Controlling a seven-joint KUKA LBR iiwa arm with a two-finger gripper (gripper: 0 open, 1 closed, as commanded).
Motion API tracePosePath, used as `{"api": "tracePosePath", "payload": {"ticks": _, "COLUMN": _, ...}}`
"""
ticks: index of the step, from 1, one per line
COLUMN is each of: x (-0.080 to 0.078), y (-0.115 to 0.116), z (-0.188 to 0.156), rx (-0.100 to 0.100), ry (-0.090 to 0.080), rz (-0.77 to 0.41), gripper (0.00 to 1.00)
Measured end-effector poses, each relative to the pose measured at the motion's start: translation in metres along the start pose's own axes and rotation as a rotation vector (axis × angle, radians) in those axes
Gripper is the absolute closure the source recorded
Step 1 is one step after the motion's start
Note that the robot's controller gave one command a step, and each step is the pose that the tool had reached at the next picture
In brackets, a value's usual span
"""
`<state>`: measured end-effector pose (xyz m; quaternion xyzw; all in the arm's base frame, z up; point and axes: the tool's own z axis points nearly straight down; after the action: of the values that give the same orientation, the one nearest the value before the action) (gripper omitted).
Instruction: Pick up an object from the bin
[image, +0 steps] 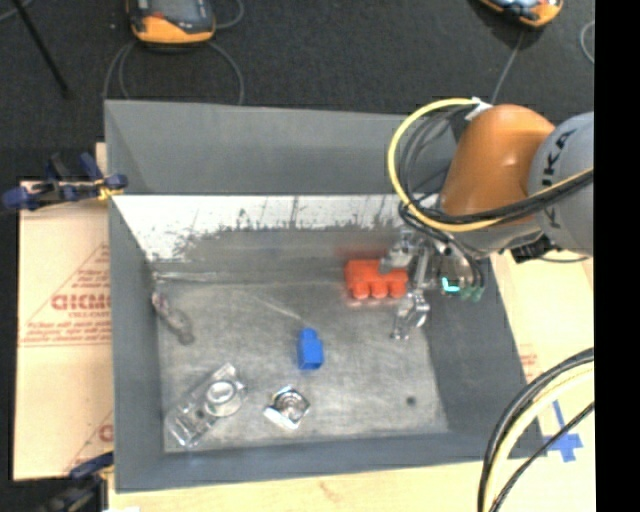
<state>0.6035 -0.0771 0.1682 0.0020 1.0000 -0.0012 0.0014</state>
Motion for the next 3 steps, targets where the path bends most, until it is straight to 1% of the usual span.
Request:
{"api": "tracePosePath", "payload": {"ticks": 1, "x": -0.035, "y": 0.036, "z": 0.086, "rx": -0.003, "ry": 0.000, "rz": -0.214, "gripper": 0.00}}
{"api": "tracePosePath", "payload": {"ticks": 2, "x": 0.011, "y": 0.104, "z": 0.092, "rx": 0.000, "ry": -0.016, "rz": -0.290, "gripper": 0.00}}
{"api": "tracePosePath", "payload": {"ticks": 3, "x": 0.044, "y": 0.158, "z": 0.092, "rx": -0.002, "ry": -0.018, "rz": -0.338, "gripper": 0.00}}
